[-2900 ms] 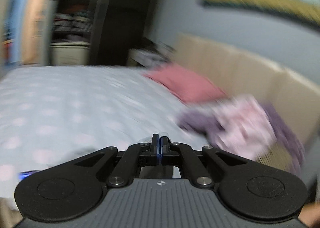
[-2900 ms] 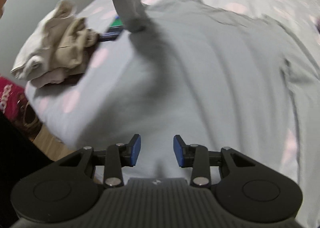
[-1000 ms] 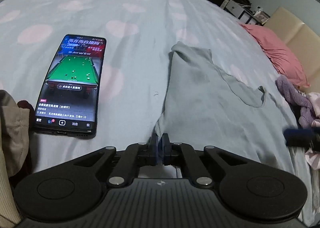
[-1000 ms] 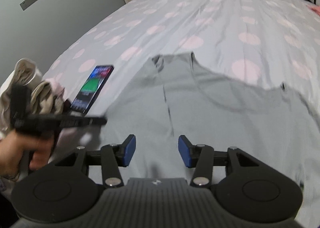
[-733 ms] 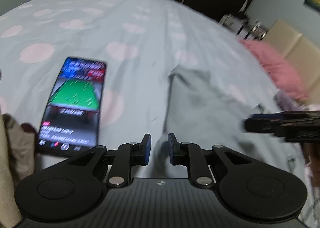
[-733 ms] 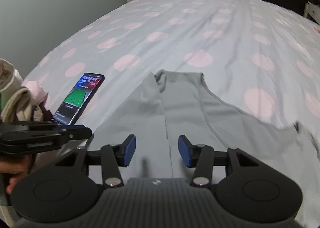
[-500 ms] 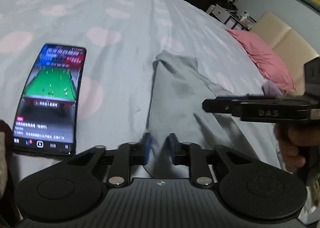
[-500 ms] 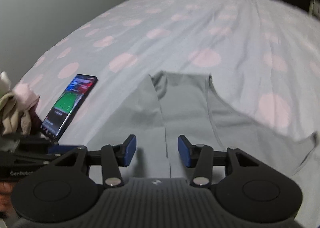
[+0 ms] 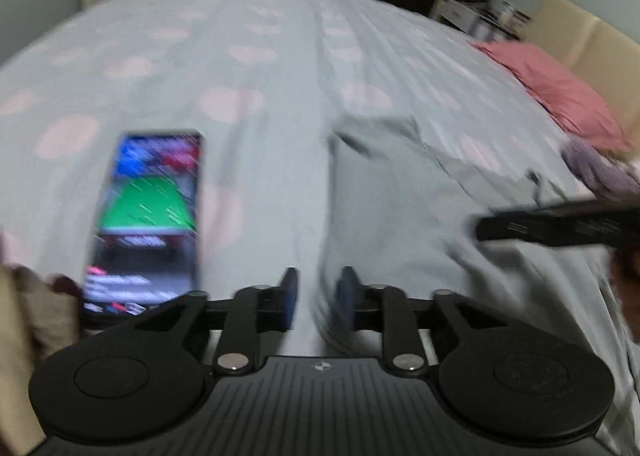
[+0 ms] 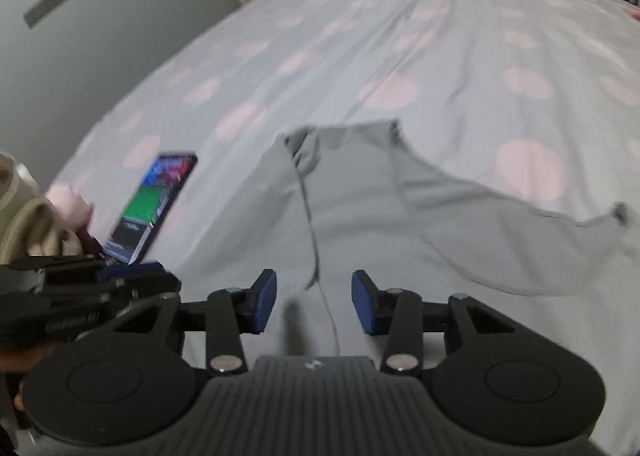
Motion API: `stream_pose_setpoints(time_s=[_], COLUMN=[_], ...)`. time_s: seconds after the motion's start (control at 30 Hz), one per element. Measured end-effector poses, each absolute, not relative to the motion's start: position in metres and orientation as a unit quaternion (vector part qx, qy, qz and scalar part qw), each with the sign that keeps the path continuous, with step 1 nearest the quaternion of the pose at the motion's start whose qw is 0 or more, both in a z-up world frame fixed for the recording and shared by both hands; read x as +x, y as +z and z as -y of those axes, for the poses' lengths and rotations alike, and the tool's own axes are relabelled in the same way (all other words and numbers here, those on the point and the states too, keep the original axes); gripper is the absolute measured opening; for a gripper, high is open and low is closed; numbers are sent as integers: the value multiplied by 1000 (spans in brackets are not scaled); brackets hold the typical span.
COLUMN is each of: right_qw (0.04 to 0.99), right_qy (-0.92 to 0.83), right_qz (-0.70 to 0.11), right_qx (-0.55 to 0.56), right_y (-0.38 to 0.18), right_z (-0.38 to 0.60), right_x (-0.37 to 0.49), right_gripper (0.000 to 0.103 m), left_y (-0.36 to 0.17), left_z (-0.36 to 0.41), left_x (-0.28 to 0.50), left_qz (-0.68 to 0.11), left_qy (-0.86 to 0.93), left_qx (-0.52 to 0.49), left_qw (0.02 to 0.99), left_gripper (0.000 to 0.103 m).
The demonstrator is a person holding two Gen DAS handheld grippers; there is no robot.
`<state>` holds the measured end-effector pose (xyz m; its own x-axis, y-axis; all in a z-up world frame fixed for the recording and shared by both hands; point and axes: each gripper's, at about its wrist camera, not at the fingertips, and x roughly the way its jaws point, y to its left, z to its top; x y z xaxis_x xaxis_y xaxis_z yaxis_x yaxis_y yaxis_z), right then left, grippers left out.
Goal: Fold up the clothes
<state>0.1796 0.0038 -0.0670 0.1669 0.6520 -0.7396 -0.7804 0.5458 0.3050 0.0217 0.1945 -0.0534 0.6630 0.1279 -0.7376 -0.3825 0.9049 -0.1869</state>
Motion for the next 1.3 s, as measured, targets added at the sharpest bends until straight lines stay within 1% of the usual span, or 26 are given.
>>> stream_pose_setpoints(time_s=[0.1,0.17,0.3,0.33,0.37,0.53,0.7,0.9,1.03,1.17,1.2,1.23,1.3], right_qw=[771,778,801,807,813,825,838,831,825,822,822,822,822], right_qy=[466,464,443,435,421,362,324,286,286,280,279,282,288], right_qz=[-432,-422,-399,-397,-398,-429,-436,-477,-486,-494,-495,-493,-490], right_qx=[-34,-23,-42,-47,-52,-56,-44,21,34,38,34,35,36], right_y=[-36,-18,1,0,-4,-38,-55,-65,-65,-78,-81,-85,-93], right_z=[41,72,141,155,174,244,306,383,426,467,474,480,490], right_x=[179,175,160,158,155,155,171,185,164,135,129,125,117], right_gripper=[45,45,46,46,46,46,48,48,48,48,46,41,37], left_y=[-34,-25,-16,-16,-17,-25,-34,-47,-54,-62,-63,-65,-67], left_z=[-187,-175,-140,-130,-118,-57,-3,72,123,175,188,200,221], left_x=[19,23,39,44,49,80,113,142,156,171,174,178,183], left_qz=[-362,-360,-375,-378,-381,-395,-414,-439,-453,-466,-469,-472,-475], left_qy=[144,131,110,103,95,47,-11,-79,-118,-158,-168,-178,-192], left_qx=[-149,-136,-123,-124,-124,-125,-133,-114,-106,-97,-94,-92,-91], left_qw=[909,914,912,912,911,909,900,888,877,865,862,858,854], left_gripper=[26,26,34,36,41,48,49,50,50,50,50,50,50])
